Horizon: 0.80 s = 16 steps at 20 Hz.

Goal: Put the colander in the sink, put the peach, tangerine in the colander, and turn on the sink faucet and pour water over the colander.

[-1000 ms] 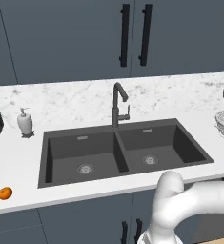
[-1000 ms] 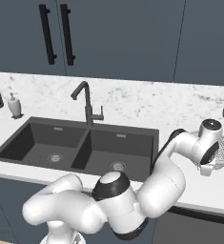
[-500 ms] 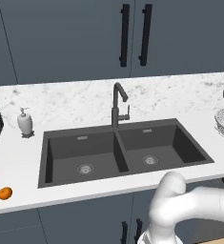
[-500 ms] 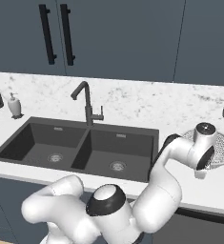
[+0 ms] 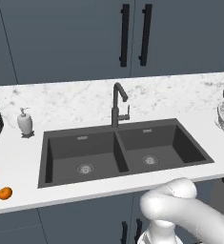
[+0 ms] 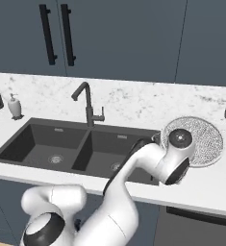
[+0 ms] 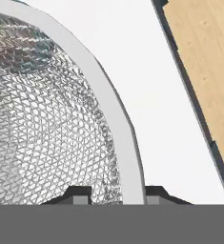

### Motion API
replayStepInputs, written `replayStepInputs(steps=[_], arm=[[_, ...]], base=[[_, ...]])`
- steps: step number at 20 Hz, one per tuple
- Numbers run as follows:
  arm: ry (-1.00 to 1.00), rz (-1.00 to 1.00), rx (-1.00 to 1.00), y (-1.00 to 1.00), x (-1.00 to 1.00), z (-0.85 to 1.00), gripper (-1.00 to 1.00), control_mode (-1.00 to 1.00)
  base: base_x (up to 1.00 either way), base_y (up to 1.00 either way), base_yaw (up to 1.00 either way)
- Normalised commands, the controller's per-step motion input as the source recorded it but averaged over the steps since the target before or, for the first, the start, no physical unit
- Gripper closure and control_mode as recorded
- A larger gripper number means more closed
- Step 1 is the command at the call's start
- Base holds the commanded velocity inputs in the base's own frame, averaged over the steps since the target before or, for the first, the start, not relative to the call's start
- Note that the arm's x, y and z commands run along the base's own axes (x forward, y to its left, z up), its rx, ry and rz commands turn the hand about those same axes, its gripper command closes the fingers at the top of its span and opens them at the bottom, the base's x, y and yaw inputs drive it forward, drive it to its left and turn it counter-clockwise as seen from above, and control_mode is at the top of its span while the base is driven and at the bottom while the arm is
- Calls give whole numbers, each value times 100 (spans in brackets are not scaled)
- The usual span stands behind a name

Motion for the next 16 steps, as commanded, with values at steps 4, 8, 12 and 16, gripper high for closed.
replayStepInputs(steps=[4,8,12,16], arm=[[-3,0,-9,100,-49,70,100,-100],[2,0,-12,100,-18,55,100,-100],[26,8,-3,100,-14,55,100,-100],[36,16,-1,100,-29,49,100,-100]], base=[[0,0,0],[0,0,0],[0,0,0],[0,0,0]])
